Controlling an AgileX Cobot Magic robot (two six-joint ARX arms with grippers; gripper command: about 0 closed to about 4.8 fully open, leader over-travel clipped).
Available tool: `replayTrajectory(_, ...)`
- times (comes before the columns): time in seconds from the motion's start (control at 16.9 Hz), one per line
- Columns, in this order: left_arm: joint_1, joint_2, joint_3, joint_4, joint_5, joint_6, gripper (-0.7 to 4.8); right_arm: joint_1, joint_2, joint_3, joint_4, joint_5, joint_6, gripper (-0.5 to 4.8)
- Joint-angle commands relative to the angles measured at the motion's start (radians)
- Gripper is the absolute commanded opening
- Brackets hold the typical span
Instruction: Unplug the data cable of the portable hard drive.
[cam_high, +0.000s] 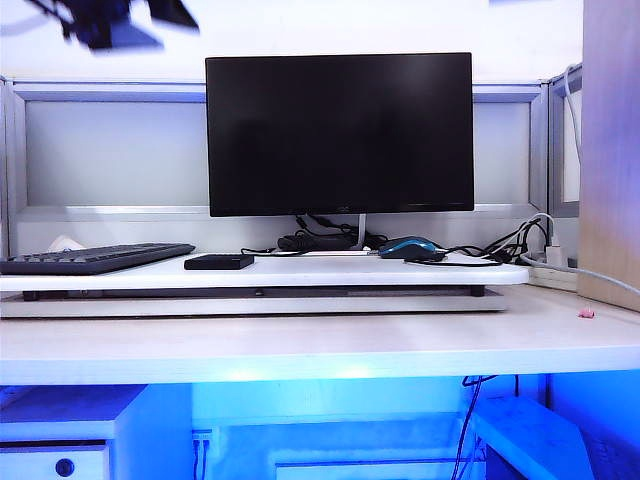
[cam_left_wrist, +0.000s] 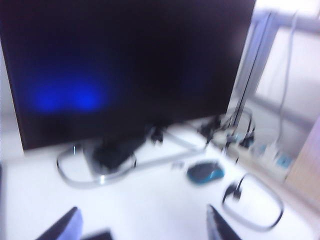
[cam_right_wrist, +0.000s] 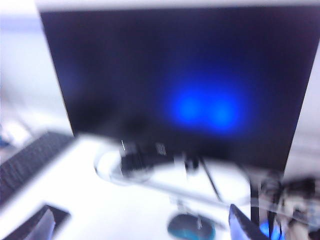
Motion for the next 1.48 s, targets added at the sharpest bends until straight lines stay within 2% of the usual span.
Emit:
replayTrajectory(0.06,0.000,-0.114,0.002,-0.060,-0.026,0.008,3.31,-0.001,-0.065,0.000,-0.058,-0.018,0.039,4.58)
replayTrajectory(0.18,0.000,-0.204,0.002,-0.215,-0.031,0.064,3.31,-0.001,-0.123,0.000,-0.126,-0.024,0.056,4.58)
replayTrajectory(0.3,0.000,-0.271,0.001,-0.309,-0.034,0.093,3.31,-0.001,-0.182,-0.006,-0.192,-0.029,0.056,4.56)
replayTrajectory(0.41,0.000,-0.339,0.001,-0.344,-0.033,0.090,3.31,-0.001,-0.255,-0.016,-0.228,-0.043,0.056,4.30)
replayTrajectory(0.53,0.000,-0.436,0.001,-0.372,-0.029,0.056,3.31,0.000,-0.356,-0.019,-0.262,-0.044,0.066,4.28)
replayTrajectory(0.77,0.000,-0.541,-0.002,-0.599,-0.030,0.060,3.31,0.003,-0.476,-0.037,-0.416,-0.043,0.071,4.29)
replayTrajectory(0.95,0.000,-0.635,-0.055,-0.619,-0.031,0.050,3.30,0.003,-0.563,-0.112,-0.449,-0.043,0.075,4.27)
replayTrajectory(1.12,0.000,-0.787,-0.132,-0.630,-0.054,0.052,3.29,0.003,-0.740,-0.276,-0.449,-0.007,0.087,4.25)
replayTrajectory(1.48,0.000,-1.166,-0.492,-0.668,-0.096,0.000,3.29,0.003,-1.055,-0.636,-0.455,0.007,0.087,4.21)
